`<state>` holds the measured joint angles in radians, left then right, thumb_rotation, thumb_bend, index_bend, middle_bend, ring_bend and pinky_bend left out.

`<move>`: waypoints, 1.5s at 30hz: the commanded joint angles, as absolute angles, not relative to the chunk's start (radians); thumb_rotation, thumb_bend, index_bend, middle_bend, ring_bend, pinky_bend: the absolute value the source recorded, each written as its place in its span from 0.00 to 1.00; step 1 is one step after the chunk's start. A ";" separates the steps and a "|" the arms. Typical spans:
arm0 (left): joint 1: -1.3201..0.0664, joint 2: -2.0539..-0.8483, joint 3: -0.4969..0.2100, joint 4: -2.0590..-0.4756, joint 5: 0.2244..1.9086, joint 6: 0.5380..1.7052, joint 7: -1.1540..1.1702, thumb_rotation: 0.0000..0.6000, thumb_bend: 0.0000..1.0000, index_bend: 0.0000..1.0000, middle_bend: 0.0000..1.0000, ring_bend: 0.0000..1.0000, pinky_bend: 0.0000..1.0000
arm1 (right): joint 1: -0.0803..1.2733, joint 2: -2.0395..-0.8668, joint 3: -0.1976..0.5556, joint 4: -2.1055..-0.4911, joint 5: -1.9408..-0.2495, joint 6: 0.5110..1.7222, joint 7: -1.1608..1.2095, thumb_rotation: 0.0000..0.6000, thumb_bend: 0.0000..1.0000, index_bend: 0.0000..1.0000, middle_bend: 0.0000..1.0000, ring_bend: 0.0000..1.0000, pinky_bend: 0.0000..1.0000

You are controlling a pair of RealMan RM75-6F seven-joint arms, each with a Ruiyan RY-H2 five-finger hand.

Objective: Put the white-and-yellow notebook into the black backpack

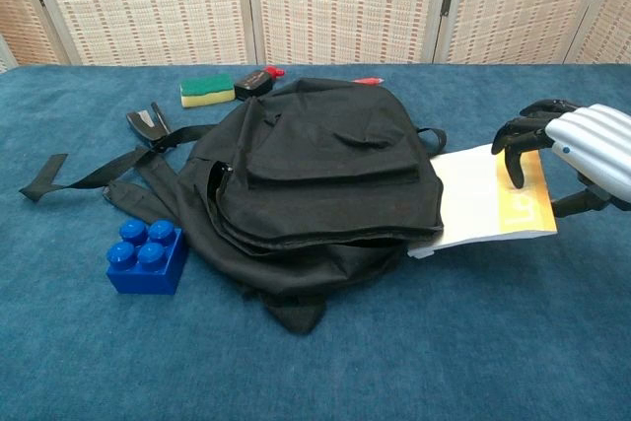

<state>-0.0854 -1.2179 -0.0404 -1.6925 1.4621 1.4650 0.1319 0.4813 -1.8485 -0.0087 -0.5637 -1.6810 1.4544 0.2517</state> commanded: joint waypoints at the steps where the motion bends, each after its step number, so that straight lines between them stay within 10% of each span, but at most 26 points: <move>1: -0.095 -1.216 -0.043 -1.689 1.468 1.456 0.130 1.00 0.41 0.16 0.09 0.11 0.00 | 0.485 -1.849 -0.008 -0.550 -1.683 1.465 0.250 1.00 0.43 0.72 0.37 0.34 0.17; 21: -0.386 -1.214 -0.106 -1.623 1.590 1.173 0.038 1.00 0.40 0.23 0.09 0.12 0.00 | 0.513 -1.704 0.157 -0.671 -1.655 1.849 0.142 1.00 0.52 0.80 0.43 0.41 0.19; 45: -0.765 -1.522 -0.150 -1.488 1.452 0.757 0.132 1.00 0.39 0.25 0.09 0.12 0.00 | 0.470 -1.493 0.171 -1.010 -1.687 1.867 -0.046 1.00 0.52 0.80 0.43 0.41 0.19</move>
<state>-0.7485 -1.4993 -0.1436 -1.5080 1.4729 0.7698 0.1123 0.4705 -1.4924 0.1709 -1.0106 -1.6875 1.8675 -0.0469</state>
